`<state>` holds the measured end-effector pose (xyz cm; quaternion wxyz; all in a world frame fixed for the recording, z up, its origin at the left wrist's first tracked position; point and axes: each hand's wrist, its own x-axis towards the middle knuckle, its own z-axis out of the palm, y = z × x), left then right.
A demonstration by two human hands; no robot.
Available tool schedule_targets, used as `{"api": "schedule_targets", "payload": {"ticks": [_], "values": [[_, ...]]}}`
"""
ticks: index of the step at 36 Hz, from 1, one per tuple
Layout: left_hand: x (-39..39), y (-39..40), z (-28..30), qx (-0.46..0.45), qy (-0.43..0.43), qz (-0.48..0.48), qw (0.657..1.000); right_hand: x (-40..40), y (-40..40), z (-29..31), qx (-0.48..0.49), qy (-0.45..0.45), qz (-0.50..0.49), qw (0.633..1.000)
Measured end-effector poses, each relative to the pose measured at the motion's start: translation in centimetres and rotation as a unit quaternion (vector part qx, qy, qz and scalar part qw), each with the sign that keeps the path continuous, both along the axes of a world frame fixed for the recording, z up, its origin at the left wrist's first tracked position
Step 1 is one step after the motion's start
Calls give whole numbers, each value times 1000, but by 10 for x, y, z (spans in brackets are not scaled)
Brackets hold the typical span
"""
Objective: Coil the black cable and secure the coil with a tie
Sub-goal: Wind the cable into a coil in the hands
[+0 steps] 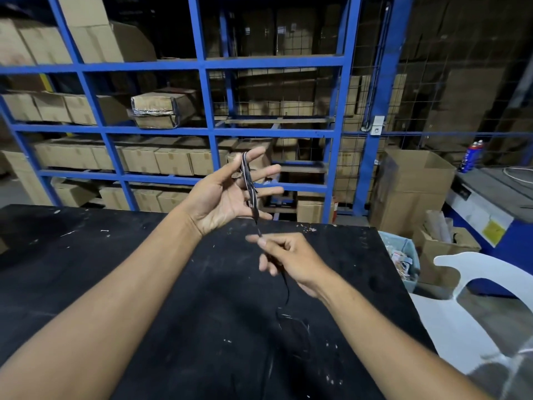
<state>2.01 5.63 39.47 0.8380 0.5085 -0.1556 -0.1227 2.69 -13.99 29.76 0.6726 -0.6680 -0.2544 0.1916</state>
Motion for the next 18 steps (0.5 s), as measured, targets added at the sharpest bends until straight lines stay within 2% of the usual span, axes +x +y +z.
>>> {"api": "schedule_targets", "payload": {"ticks": [4,7,15,18], "values": [[0,13,-2,83,-4,121,989,-13,-6,17,-80,-64,16,995],[-3,21,-4,156,-9,150,976,-12,-13,42,-131,-134,-3,982],[-19,8,-8,305,17,80,949,7,-25,105,-198,-309,-48,929],[-23,3,-14,317,42,20,947,14,-28,118,-167,-332,-39,928]]}}
